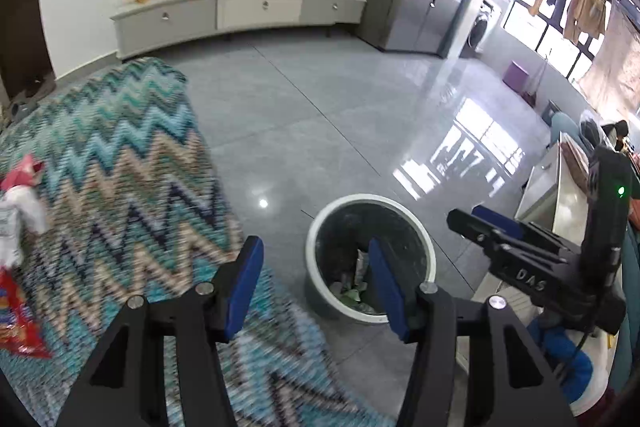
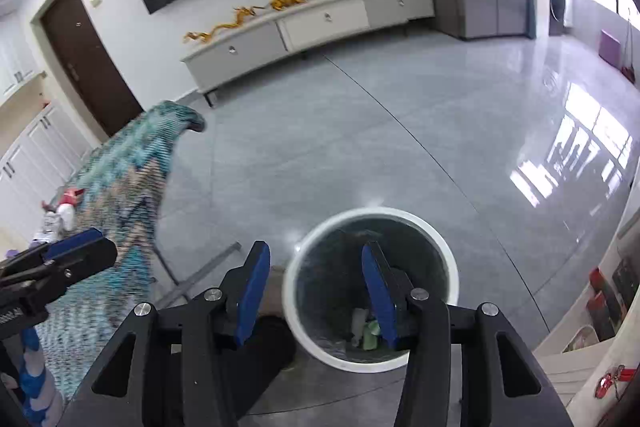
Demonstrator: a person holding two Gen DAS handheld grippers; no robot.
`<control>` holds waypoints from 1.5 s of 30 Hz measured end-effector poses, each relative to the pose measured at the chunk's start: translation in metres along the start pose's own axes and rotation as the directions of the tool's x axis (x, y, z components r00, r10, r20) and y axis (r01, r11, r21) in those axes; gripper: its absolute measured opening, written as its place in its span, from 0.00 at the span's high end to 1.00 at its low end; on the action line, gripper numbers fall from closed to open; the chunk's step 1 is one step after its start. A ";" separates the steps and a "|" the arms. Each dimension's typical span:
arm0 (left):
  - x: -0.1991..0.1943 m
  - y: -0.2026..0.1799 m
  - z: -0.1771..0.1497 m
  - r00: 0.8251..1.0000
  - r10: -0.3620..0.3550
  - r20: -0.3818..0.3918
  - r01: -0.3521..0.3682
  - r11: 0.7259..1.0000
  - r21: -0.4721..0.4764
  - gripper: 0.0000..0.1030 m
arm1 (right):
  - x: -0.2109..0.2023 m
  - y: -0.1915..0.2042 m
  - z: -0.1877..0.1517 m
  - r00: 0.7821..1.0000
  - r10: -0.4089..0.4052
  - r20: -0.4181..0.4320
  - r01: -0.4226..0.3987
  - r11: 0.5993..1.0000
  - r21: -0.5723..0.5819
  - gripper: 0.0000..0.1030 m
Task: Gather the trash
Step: 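Move both open tools back to the trash on the rug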
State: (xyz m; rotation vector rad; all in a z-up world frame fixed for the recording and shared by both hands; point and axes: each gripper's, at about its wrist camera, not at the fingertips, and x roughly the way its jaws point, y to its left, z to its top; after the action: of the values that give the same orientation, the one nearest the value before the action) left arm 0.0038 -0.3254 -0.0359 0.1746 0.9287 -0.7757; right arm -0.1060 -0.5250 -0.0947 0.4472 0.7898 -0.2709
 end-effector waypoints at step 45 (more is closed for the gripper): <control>-0.159 0.300 -0.139 0.946 0.316 0.077 -0.265 0.885 -0.382 0.47 | -0.001 0.287 -0.027 0.942 0.300 -0.151 -0.336 0.825 -0.455 0.49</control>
State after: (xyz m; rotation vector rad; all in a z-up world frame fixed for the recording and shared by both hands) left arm 0.0569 0.0368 -0.0523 -0.0689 0.8747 -0.3197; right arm -0.0102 -0.2615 -0.0289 0.1150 0.8072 0.2568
